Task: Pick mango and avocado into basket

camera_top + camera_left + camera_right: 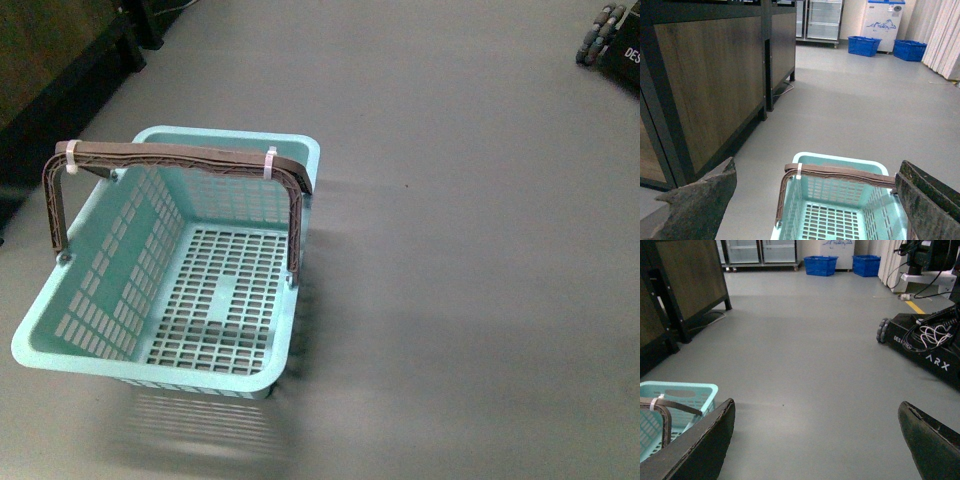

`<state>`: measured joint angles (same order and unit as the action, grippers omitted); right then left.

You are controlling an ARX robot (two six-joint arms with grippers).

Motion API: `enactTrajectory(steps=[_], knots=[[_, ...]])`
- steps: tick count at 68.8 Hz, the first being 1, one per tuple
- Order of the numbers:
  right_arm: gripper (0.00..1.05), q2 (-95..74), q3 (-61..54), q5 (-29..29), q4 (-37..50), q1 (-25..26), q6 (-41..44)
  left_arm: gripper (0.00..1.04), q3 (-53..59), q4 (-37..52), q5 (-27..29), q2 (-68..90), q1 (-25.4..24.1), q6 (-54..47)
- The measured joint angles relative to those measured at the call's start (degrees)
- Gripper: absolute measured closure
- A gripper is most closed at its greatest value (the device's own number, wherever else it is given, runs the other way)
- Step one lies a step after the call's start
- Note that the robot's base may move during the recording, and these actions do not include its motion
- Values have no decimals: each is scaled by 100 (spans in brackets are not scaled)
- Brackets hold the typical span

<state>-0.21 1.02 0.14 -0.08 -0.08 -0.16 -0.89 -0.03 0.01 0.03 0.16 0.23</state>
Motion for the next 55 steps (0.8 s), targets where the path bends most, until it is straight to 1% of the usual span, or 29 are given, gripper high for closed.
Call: enactTrajectory(steps=[53, 55], knots=[[9, 0, 0, 0, 0, 0, 0, 8, 0, -9, -2, 4, -2, 7], [9, 0, 0, 2, 0, 0, 2, 8, -131, -402, -269, 177, -72, 463]])
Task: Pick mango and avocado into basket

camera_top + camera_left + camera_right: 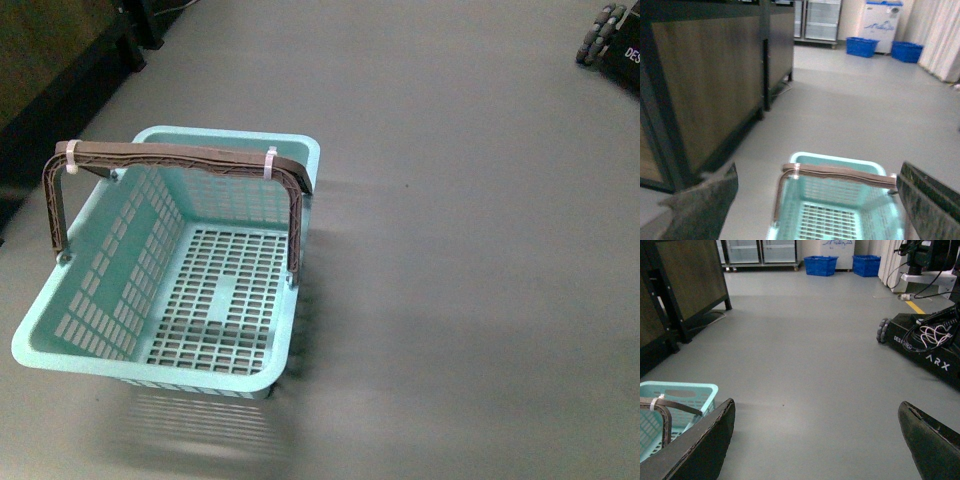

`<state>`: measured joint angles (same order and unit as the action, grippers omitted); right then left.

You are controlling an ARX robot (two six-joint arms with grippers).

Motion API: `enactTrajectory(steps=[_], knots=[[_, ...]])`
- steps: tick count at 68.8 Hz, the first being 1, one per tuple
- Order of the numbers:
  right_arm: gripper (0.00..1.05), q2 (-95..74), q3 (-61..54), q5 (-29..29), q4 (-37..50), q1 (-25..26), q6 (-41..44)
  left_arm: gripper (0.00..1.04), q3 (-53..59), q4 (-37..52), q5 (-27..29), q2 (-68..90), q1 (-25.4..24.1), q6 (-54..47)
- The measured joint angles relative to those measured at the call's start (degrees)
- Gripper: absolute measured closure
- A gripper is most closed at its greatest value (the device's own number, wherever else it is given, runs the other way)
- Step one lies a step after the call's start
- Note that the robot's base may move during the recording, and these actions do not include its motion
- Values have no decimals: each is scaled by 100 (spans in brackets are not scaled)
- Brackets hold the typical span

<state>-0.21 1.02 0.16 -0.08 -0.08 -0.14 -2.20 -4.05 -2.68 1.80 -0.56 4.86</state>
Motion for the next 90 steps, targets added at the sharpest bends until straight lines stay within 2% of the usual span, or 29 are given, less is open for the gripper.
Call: enactTrajectory(steps=[4, 9, 11, 18, 24, 29, 40, 48, 78, 90], knots=[[9, 0, 0, -7, 0, 0, 0, 8, -227, -337, -614, 734, -282, 1421], [9, 0, 0, -2, 0, 0, -2, 8, -269, 328, -1187, 1725, -750, 3062], [9, 0, 0, -2, 0, 0, -2, 8, -299, 852, -1320, 2315, -929, 3766], [9, 0, 0, -4, 0, 0, -2, 8, -518, 2459, -1187, 4227, -920, 4992], [9, 0, 0, -2, 0, 0, 0, 8, -1093, 4039, -726, 6559, -492, 5753], [9, 0, 0, -2, 0, 0, 0, 8, -1646, 4566, -402, 7984, -127, 6148], [9, 0, 0, -2, 0, 0, 0, 8, -3005, 4424, 31, 10345, 931, 6830], [9, 0, 0, -2, 0, 0, 0, 8, -3930, 4076, 195, 11145, 1325, 7114], [9, 0, 0, -2, 0, 0, -2, 8, -6896, 3204, 251, 13304, 1519, 7302], [9, 0, 0, -2, 0, 0, -2, 8, -7254, 3185, 264, 13549, 1512, 7281]])
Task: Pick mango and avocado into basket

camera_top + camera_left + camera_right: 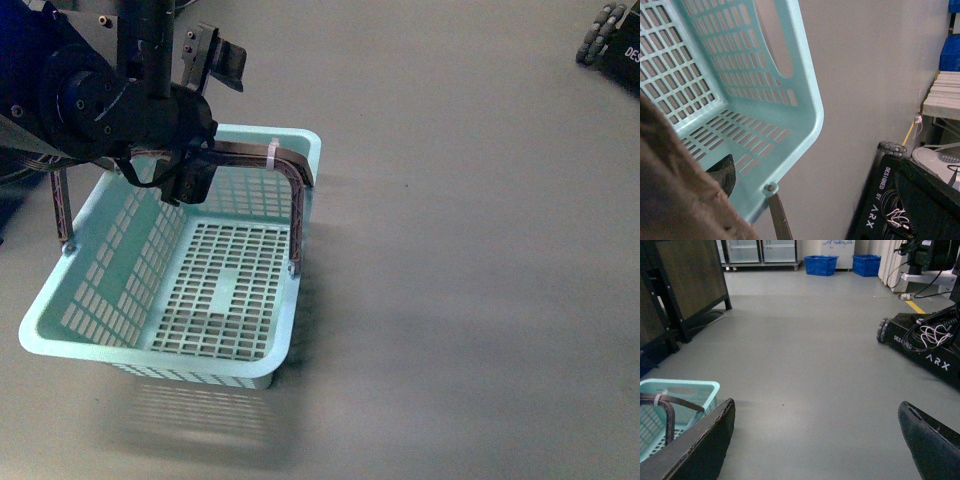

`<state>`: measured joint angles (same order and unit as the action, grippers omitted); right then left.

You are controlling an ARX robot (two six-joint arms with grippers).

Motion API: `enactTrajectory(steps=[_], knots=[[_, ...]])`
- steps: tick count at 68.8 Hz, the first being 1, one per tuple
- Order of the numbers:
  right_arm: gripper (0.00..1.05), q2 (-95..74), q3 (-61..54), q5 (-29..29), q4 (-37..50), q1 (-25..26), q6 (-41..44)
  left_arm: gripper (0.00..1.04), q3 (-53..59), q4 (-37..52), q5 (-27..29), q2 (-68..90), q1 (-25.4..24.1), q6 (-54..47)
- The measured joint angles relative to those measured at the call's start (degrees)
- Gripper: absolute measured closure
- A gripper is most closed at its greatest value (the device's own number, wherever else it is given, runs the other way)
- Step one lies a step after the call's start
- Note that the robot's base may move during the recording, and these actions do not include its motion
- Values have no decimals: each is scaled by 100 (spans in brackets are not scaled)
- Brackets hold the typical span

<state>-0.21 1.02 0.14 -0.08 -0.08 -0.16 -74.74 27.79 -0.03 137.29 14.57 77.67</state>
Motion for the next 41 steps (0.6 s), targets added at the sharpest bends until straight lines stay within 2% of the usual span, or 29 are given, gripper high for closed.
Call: enactTrajectory(steps=[3, 5, 29, 41], knots=[[9, 0, 0, 0, 0, 0, 2, 9, -24, 2, 0, 50, -4, -4], [9, 0, 0, 0, 0, 0, 0, 13, -35, 7, 0, 81, -4, -4], [9, 0, 0, 0, 0, 0, 0, 80, 87, 48, 153, 323, -42, 306], [9, 0, 0, 0, 0, 0, 0, 91, 485, 111, 133, 57, -107, 590]])
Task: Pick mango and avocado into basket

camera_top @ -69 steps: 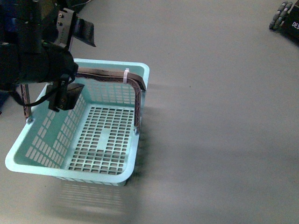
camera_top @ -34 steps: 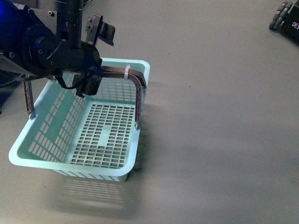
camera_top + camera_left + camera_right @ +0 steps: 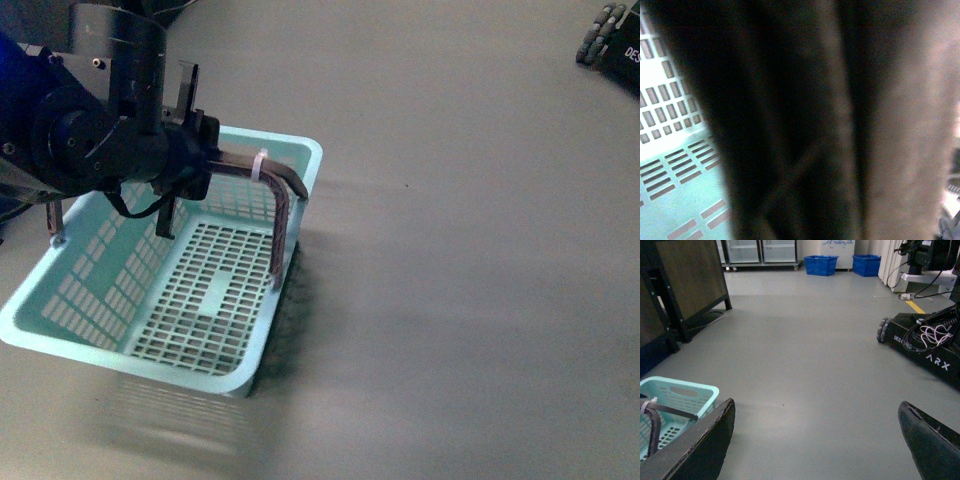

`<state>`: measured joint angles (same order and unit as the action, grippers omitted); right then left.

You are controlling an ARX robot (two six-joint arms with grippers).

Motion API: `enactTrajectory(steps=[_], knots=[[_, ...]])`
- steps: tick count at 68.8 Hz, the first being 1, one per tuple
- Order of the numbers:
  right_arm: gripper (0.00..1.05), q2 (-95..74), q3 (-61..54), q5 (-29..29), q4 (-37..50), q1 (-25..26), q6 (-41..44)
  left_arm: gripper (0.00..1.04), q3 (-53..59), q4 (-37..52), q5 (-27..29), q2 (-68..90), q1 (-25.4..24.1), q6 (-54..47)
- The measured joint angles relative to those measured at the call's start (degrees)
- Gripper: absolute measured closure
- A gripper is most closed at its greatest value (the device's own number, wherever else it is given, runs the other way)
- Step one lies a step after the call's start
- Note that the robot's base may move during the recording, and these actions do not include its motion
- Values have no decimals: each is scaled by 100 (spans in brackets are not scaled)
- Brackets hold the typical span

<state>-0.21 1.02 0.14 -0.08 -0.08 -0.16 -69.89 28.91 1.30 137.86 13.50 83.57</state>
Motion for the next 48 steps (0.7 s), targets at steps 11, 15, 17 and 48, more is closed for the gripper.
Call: enactTrajectory(steps=[11, 15, 17, 48], knots=[[9, 0, 0, 0, 0, 0, 2, 91, 1134, 216, 376, -1097, 15, 129], [9, 0, 0, 0, 0, 0, 2, 91, 1506, 234, 584, -1646, 26, 192], [9, 0, 0, 0, 0, 0, 0, 91, 1731, 234, 669, -2015, 35, 240], [9, 0, 0, 0, 0, 0, 2, 91, 3104, -2111, 1786, -7044, 444, 599]])
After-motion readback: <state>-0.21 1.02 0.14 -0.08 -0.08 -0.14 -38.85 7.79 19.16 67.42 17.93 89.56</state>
